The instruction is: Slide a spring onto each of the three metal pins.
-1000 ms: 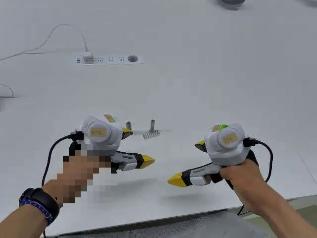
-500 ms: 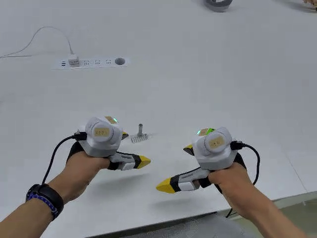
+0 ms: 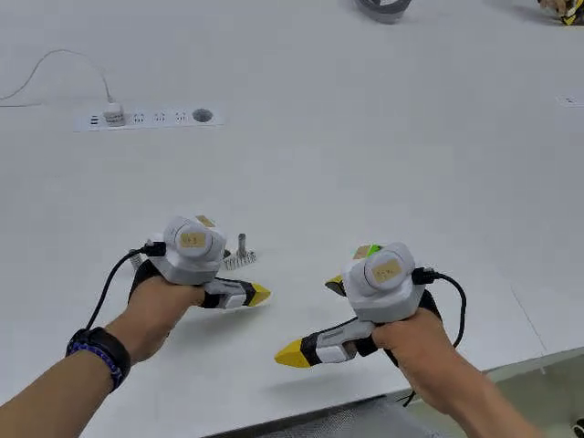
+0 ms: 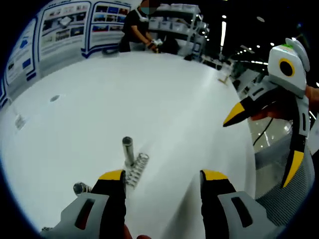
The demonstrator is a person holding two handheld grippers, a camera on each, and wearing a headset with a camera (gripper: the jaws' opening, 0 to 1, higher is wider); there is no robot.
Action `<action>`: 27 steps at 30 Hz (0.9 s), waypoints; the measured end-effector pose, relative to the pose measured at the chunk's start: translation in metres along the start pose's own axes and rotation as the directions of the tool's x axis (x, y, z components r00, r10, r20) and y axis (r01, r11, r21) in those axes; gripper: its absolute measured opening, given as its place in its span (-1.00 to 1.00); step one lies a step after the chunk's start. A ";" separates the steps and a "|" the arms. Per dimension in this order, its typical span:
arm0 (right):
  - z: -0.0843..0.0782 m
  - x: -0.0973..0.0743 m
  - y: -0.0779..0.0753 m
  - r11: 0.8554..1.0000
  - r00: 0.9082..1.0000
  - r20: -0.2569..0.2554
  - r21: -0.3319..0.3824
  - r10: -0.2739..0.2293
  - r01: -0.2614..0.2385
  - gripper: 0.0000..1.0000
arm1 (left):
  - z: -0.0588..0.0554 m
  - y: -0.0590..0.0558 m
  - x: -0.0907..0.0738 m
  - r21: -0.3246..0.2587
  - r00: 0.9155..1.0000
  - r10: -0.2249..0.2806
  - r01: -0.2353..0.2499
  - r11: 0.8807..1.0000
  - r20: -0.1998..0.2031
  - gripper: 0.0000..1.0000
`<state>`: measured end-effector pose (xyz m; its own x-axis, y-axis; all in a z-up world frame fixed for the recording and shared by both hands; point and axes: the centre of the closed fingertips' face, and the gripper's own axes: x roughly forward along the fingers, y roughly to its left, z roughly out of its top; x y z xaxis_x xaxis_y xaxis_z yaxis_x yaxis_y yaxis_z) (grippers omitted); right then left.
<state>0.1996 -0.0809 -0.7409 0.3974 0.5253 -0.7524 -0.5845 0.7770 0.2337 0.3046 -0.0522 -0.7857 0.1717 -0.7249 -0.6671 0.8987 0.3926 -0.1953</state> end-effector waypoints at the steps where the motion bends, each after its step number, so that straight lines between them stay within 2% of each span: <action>1: 0.000 0.000 0.000 1.000 1.000 0.000 0.000 0.001 -0.001 0.81 | -0.001 0.001 0.001 -0.006 1.000 0.001 -0.001 1.000 -0.002 0.23; 6: -0.001 0.001 -0.001 1.000 1.000 -0.009 -0.003 0.001 -0.001 0.81 | -0.004 0.002 0.004 -0.023 1.000 0.001 -0.001 1.000 -0.002 0.16; 9: -0.001 0.002 0.000 1.000 1.000 -0.012 -0.006 0.005 -0.005 0.81 | -0.006 0.001 0.004 -0.006 1.000 0.011 -0.011 1.000 -0.004 0.06; 17: 0.003 0.005 0.003 1.000 1.000 -0.013 -0.014 0.014 -0.014 0.81 | -0.011 0.011 0.008 0.062 0.998 0.064 -0.063 0.996 -0.020 -0.27; 18: 0.003 0.005 0.003 1.000 1.000 -0.014 -0.014 0.014 -0.014 0.81 | -0.008 0.015 0.009 0.081 0.997 0.079 -0.079 0.994 0.001 -0.32; 19: 0.003 0.005 0.003 1.000 1.000 -0.013 -0.014 0.014 -0.015 0.81 | -0.010 0.015 0.009 0.064 0.997 0.080 -0.079 0.995 -0.011 -0.35; 21: 0.003 0.005 0.003 1.000 1.000 -0.013 -0.012 0.015 -0.016 0.81 | -0.010 0.017 0.010 0.062 0.996 0.087 -0.087 0.994 -0.006 -0.42; 25: 0.001 0.005 0.003 1.000 1.000 -0.020 -0.017 0.015 -0.015 0.82 | -0.011 0.022 0.009 0.104 0.991 0.133 -0.131 0.986 -0.011 -0.60; 26: 0.001 0.005 0.002 1.000 1.000 -0.024 -0.018 0.014 -0.014 0.82 | -0.012 0.024 0.008 0.146 0.988 0.151 -0.146 0.978 -0.024 -0.65; 27: 0.000 0.005 0.002 1.000 0.999 -0.027 -0.019 0.016 -0.016 0.82 | -0.012 0.020 0.010 0.152 0.990 0.137 -0.131 0.980 -0.030 -0.66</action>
<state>0.2004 -0.0763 -0.7444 0.3685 0.5279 -0.7652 -0.6043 0.7615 0.2343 0.3196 -0.0443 -0.8051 0.2807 -0.6472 -0.7087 0.9195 0.3931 0.0052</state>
